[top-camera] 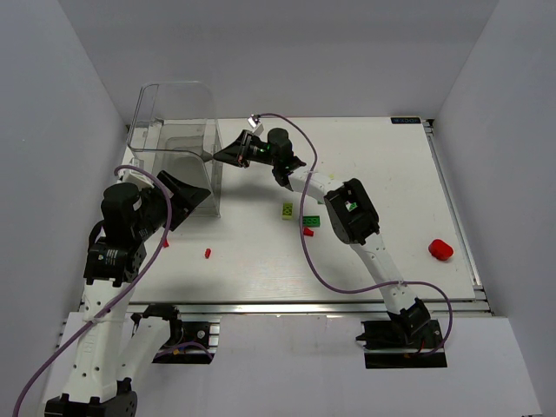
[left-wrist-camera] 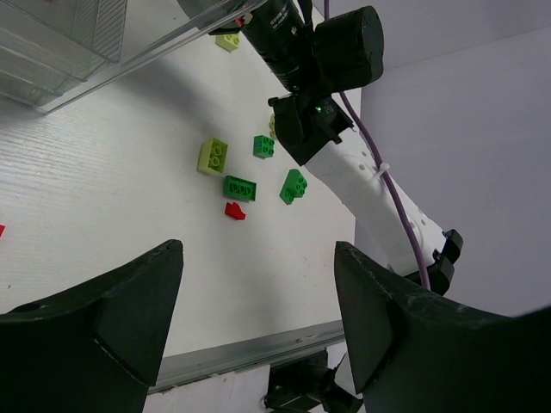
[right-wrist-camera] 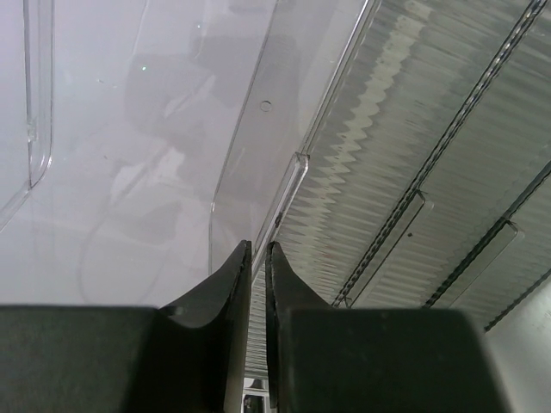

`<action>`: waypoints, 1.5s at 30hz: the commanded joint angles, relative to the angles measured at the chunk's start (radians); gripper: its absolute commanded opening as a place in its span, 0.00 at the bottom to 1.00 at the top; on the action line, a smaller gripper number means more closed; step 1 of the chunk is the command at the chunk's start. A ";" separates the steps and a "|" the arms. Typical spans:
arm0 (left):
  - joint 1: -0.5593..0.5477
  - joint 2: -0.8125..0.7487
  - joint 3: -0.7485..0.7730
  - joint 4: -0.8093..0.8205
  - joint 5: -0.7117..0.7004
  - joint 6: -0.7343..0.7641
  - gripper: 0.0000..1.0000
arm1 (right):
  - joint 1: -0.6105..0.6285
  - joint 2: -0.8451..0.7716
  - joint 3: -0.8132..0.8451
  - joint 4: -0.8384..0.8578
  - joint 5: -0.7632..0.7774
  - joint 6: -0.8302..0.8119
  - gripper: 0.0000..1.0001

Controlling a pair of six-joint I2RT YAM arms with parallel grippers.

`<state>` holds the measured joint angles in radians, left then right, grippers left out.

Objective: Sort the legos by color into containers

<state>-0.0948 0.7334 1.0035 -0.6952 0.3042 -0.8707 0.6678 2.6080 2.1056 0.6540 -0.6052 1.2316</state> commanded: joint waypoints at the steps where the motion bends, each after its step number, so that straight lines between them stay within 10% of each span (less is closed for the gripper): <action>1: -0.005 -0.008 0.000 0.025 0.013 -0.010 0.81 | 0.006 0.003 0.031 0.067 0.012 -0.021 0.07; 45: -0.005 0.000 -0.078 0.172 0.035 -0.014 0.81 | -0.108 -0.163 -0.064 0.084 -0.007 -0.046 0.04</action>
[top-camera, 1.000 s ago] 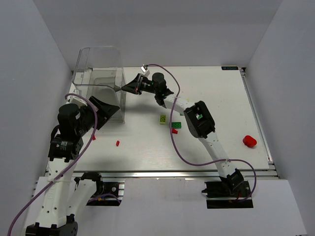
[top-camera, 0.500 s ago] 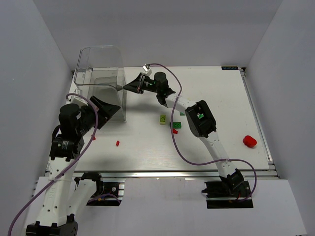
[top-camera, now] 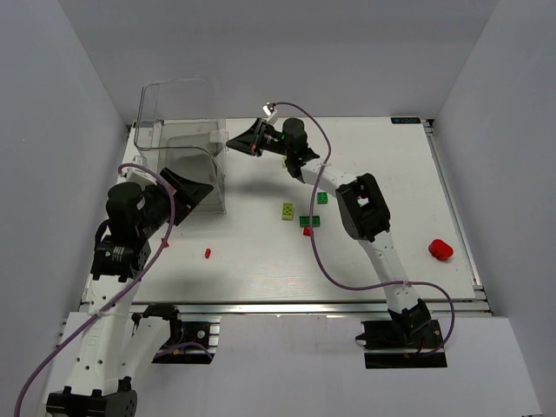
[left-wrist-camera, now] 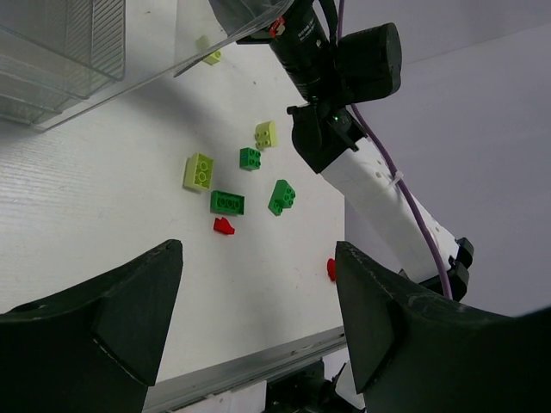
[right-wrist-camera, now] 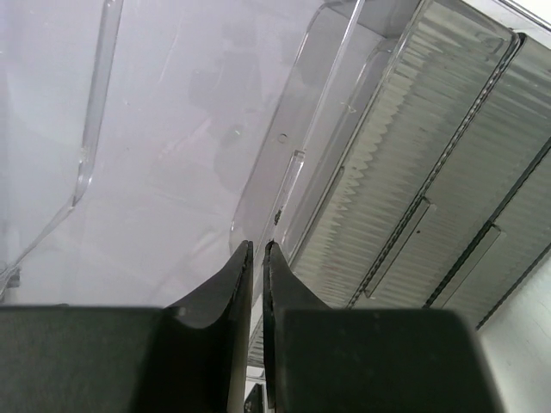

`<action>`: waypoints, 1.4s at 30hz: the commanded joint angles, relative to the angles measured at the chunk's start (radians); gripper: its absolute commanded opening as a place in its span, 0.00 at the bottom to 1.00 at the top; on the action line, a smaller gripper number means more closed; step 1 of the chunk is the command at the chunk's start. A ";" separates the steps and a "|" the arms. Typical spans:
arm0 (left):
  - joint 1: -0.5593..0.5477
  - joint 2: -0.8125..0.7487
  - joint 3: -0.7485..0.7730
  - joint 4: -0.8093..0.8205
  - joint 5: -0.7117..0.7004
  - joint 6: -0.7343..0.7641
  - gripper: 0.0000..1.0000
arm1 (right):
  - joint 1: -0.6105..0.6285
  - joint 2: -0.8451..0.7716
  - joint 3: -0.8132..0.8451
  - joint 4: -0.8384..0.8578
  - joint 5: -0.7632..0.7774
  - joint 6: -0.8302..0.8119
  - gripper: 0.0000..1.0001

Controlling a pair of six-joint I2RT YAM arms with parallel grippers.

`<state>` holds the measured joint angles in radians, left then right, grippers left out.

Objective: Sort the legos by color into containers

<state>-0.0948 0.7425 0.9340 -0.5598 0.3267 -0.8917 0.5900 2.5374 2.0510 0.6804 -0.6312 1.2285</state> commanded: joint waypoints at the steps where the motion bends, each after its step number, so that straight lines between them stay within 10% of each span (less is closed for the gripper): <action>1: -0.005 -0.006 -0.017 0.044 0.012 0.008 0.81 | -0.032 -0.103 -0.018 0.057 0.018 -0.043 0.04; 42: -0.005 0.175 0.080 0.460 0.015 0.040 0.77 | -0.088 -0.247 -0.003 0.011 0.014 -0.027 0.04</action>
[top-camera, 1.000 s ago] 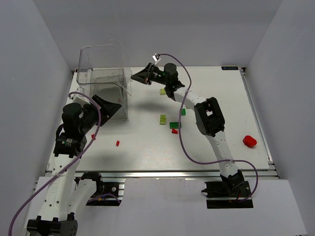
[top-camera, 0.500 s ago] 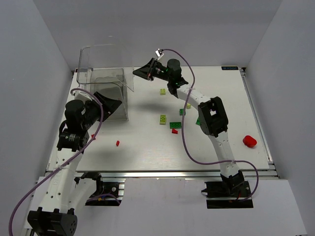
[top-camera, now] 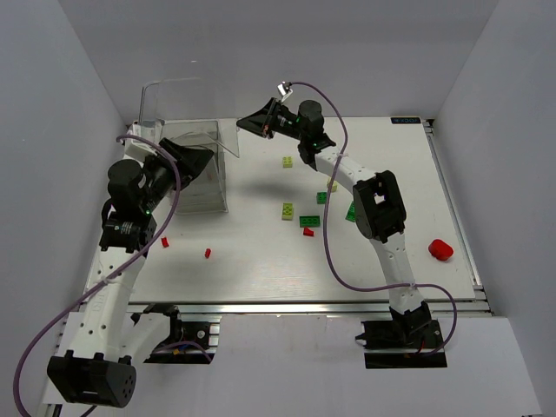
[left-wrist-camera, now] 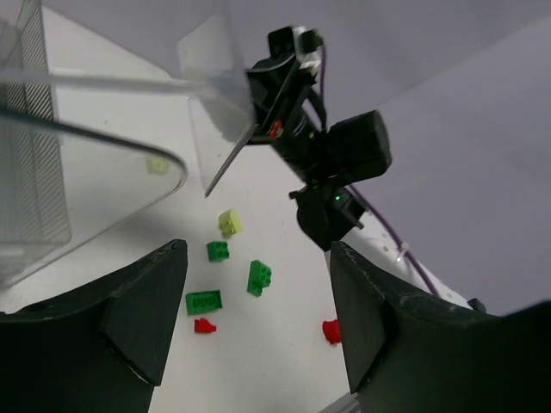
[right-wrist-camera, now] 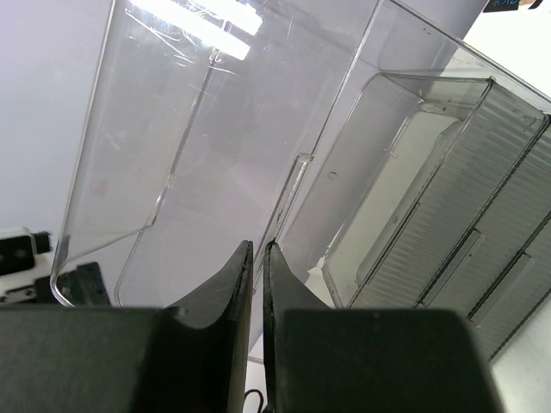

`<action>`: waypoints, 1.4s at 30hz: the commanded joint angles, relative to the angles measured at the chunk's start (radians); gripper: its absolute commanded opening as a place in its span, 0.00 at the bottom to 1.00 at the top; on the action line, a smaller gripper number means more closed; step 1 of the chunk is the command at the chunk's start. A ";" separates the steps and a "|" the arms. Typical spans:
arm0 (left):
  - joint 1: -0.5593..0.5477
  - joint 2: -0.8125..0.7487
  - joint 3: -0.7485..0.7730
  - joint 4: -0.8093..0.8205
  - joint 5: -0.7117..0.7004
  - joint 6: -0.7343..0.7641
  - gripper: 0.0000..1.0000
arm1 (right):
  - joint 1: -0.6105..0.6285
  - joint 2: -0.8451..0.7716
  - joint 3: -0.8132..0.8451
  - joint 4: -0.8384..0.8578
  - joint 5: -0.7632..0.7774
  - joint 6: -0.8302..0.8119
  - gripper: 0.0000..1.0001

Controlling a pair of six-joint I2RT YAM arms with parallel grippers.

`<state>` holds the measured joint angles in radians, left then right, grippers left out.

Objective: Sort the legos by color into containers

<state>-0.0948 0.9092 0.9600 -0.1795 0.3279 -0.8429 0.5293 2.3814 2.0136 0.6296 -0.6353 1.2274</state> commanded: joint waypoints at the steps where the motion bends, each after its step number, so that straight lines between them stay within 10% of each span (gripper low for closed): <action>1: -0.005 0.013 0.060 0.090 0.011 -0.007 0.77 | -0.028 -0.094 0.036 0.062 0.019 -0.026 0.04; 42: -0.014 0.229 0.151 0.360 0.023 -0.085 0.81 | -0.023 -0.160 0.053 0.041 0.020 0.004 0.04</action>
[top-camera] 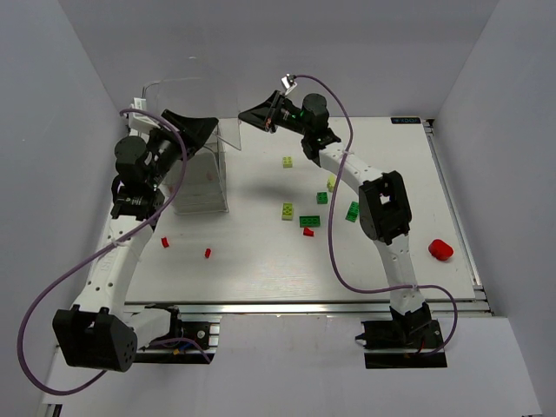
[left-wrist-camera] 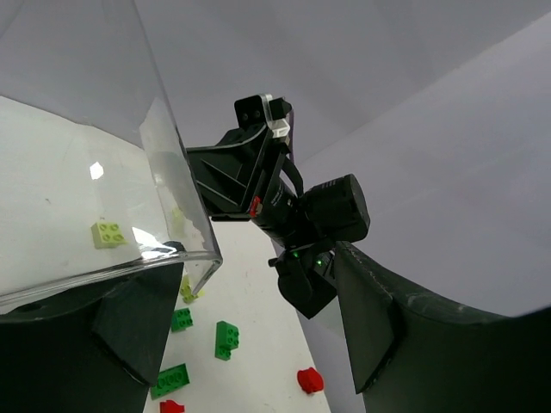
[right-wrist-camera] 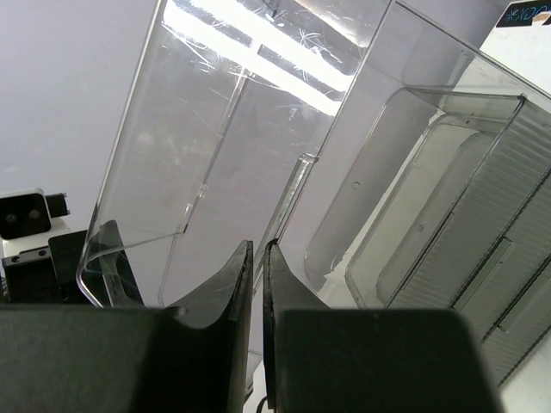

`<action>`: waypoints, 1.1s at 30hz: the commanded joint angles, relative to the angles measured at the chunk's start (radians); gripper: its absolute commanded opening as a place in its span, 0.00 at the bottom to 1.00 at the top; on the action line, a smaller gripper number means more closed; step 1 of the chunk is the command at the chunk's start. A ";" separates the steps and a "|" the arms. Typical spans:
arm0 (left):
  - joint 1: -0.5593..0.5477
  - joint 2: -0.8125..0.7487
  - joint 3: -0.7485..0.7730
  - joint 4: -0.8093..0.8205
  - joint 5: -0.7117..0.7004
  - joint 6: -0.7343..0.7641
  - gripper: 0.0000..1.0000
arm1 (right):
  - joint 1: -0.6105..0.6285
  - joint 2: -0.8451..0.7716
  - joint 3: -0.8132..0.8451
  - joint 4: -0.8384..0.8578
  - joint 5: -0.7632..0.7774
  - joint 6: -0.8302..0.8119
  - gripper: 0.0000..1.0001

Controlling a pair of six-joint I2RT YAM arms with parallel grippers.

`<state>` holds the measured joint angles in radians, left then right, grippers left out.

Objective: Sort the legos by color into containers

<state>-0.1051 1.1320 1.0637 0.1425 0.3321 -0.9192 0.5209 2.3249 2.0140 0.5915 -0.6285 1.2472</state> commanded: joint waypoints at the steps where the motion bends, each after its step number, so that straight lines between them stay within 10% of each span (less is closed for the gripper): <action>1: -0.004 0.017 0.053 0.042 0.024 -0.012 0.81 | -0.010 -0.107 0.055 0.077 0.015 -0.015 0.04; 22: -0.081 0.078 0.101 0.055 -0.050 -0.012 0.81 | -0.009 -0.144 0.054 0.062 0.021 -0.009 0.06; 33: -0.099 0.077 0.097 0.130 -0.081 -0.038 0.80 | -0.009 -0.157 0.038 0.062 0.013 -0.015 0.46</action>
<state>-0.1974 1.2167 1.1259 0.2092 0.2657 -0.9485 0.5117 2.2459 2.0235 0.5793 -0.6052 1.2400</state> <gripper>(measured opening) 0.803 0.442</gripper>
